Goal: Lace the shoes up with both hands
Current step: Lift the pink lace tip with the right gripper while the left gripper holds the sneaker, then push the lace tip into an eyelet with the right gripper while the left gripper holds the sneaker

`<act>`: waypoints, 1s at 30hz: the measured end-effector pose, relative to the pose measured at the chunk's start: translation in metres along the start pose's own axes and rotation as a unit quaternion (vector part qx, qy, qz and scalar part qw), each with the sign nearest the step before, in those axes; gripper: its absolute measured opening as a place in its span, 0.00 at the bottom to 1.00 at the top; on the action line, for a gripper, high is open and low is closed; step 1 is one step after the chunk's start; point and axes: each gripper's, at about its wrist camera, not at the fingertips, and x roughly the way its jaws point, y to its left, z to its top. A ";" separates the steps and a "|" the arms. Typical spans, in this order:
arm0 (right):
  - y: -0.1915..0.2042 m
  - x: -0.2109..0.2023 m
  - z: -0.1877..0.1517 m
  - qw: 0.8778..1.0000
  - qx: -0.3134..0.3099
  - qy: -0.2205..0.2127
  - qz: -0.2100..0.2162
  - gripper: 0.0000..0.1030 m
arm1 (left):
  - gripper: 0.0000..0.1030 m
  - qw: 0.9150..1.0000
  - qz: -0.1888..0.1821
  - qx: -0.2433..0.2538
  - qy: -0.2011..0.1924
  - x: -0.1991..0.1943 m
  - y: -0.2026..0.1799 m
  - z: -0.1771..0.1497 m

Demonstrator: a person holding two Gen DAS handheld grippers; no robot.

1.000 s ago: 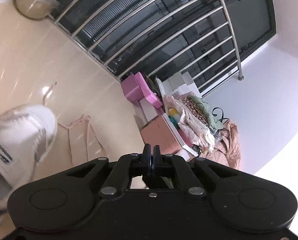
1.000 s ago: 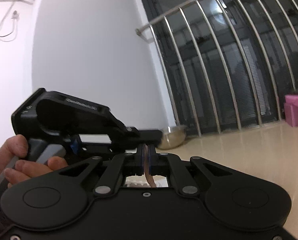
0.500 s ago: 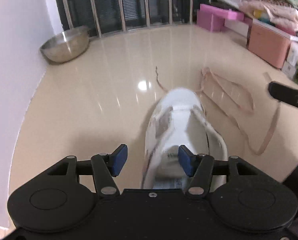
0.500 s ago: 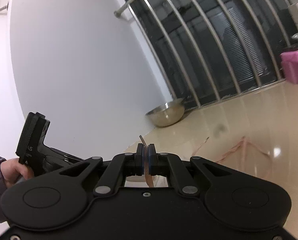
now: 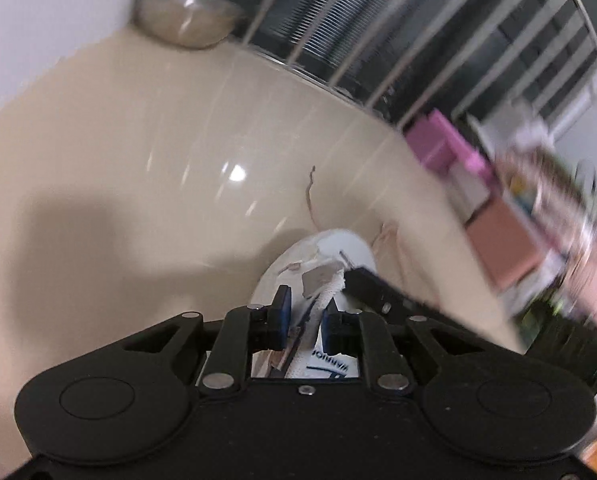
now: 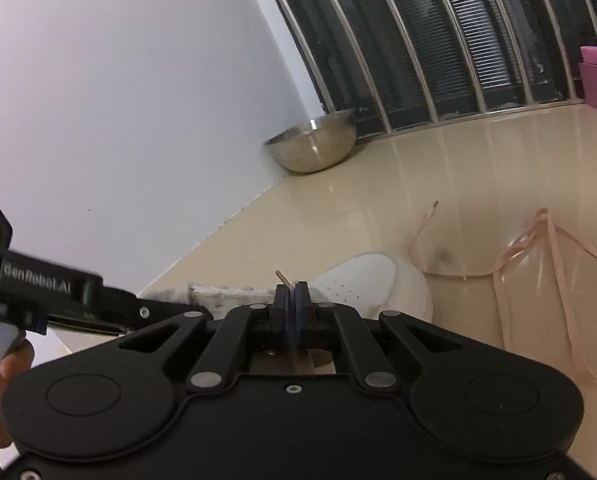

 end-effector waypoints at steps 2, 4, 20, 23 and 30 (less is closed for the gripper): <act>0.007 0.001 -0.003 0.999 -0.037 0.008 -0.011 0.00 | 0.14 0.999 -0.017 -0.035 -0.004 0.000 0.010 0.001; 0.014 -0.001 -0.006 0.997 -0.075 0.017 -0.019 0.00 | 0.14 0.997 -0.033 -0.064 -0.008 0.001 0.019 0.002; 0.045 0.005 0.014 0.974 -0.202 0.104 -0.023 0.01 | 0.14 0.987 -0.071 -0.145 -0.007 0.010 0.040 0.001; 0.048 0.009 0.019 0.969 -0.216 0.124 -0.014 0.02 | 0.14 0.985 -0.076 -0.156 -0.008 0.011 0.043 0.000; 0.030 0.017 0.022 0.977 -0.167 0.129 0.021 0.02 | 0.15 0.985 -0.080 -0.151 -0.006 0.013 0.041 -0.002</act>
